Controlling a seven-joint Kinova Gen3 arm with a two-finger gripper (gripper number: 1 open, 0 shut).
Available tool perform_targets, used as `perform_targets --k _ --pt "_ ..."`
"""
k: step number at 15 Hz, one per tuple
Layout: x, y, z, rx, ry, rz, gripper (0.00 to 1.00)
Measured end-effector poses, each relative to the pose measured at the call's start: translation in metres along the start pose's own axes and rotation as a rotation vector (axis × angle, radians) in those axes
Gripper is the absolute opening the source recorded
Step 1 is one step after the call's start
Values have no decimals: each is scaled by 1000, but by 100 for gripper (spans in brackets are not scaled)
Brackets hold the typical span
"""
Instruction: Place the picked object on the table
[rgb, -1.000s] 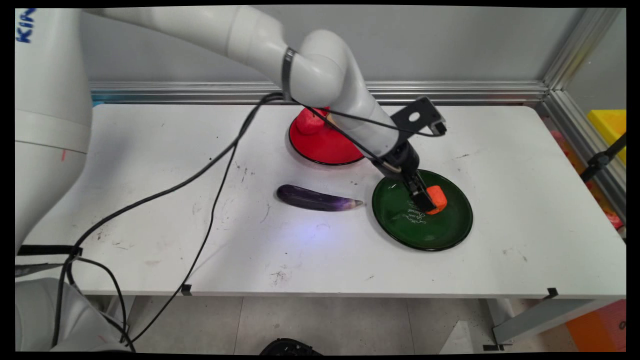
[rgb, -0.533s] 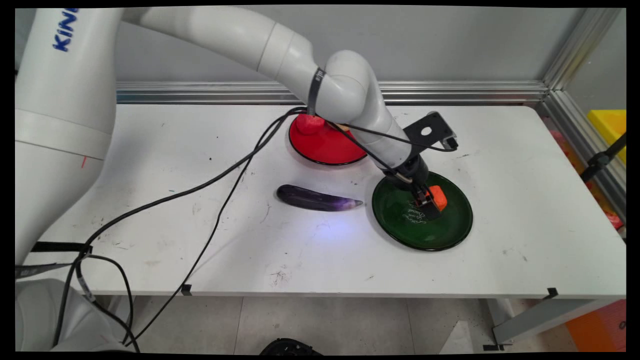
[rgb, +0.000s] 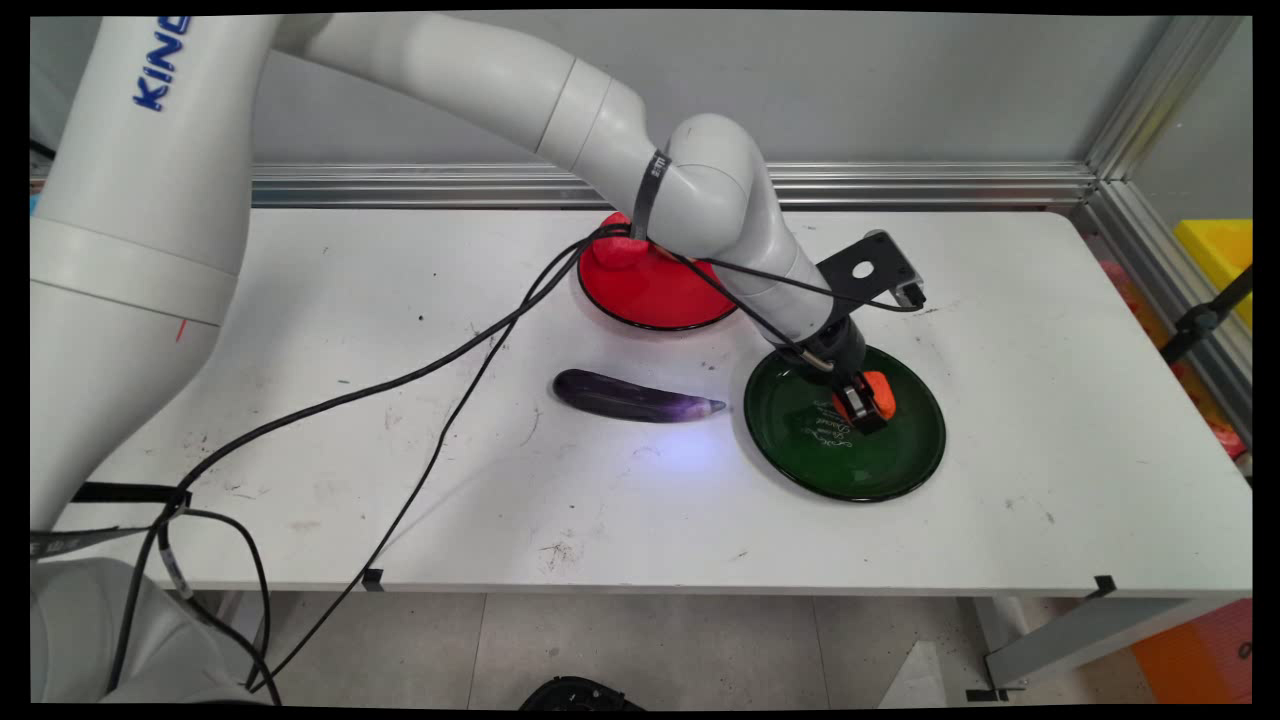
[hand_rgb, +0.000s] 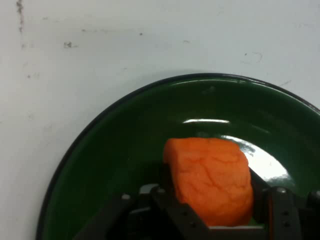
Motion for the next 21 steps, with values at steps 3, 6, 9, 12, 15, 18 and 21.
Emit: perform_targets --k 3,6,9,12,15,18,21 --pt "0 -1 -4 7 4 13 0" --pt "0 -4 -17 19 9 34 0" --pt "2 -7 -38 27 18 54 0" --pt "4 -7 -60 26 26 73 0" --pt "4 -6 -89 17 31 99 0" --pt "-4 -4 -120 6 24 123 0" --pt "-24 7 -156 -28 -2 147 0"
